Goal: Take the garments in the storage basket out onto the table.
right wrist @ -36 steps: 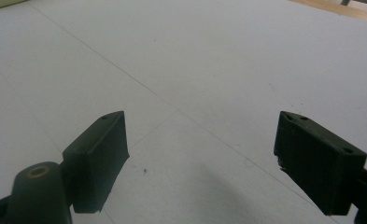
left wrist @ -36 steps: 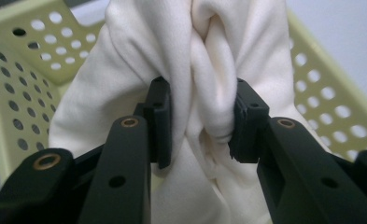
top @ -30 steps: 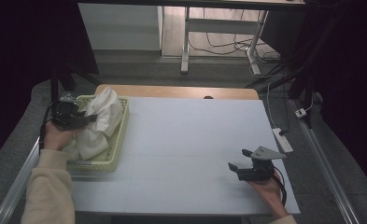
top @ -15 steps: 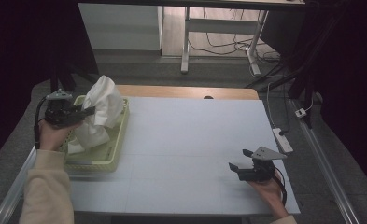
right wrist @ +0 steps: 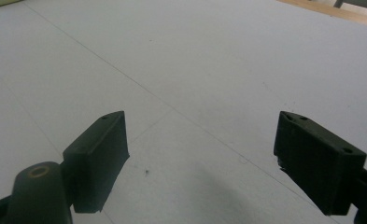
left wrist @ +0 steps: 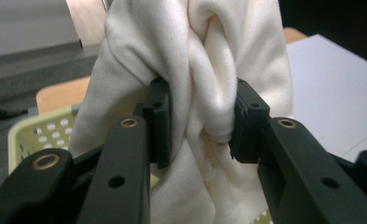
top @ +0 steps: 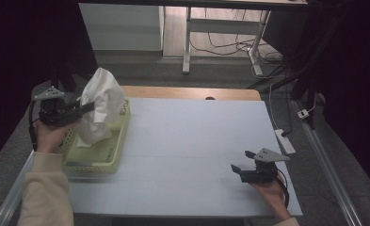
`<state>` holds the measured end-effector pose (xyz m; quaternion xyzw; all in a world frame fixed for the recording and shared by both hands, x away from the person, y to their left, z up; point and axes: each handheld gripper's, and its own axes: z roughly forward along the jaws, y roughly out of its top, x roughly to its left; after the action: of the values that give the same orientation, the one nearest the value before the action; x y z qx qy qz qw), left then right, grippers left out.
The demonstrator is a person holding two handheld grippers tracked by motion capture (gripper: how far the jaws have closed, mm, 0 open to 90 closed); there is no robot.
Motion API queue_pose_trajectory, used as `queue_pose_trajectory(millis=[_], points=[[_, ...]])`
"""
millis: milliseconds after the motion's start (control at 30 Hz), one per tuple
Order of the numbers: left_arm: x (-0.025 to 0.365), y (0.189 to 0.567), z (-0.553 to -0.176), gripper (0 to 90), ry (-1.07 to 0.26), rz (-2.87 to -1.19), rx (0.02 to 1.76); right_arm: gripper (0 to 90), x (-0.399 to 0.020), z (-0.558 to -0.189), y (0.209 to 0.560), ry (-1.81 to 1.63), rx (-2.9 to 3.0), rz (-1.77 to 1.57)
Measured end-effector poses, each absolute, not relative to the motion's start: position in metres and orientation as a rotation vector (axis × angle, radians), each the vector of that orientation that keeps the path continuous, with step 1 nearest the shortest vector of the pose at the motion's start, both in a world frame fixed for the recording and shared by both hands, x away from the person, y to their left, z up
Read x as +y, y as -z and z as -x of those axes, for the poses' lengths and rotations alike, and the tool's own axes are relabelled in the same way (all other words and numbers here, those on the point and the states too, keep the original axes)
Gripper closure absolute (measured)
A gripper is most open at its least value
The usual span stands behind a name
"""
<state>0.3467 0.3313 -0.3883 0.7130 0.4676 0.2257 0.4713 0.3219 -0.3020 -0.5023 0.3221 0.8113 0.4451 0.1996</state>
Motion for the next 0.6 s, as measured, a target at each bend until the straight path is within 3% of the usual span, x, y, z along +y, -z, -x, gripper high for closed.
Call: queue_pose_trajectory(millis=[600], points=[[0.328, 0.361, -0.322, 64.0, -0.555, -1.543, 0.991, 17.6, -0.301, -0.322, 0.504, -1.243, 2.272, -0.902]])
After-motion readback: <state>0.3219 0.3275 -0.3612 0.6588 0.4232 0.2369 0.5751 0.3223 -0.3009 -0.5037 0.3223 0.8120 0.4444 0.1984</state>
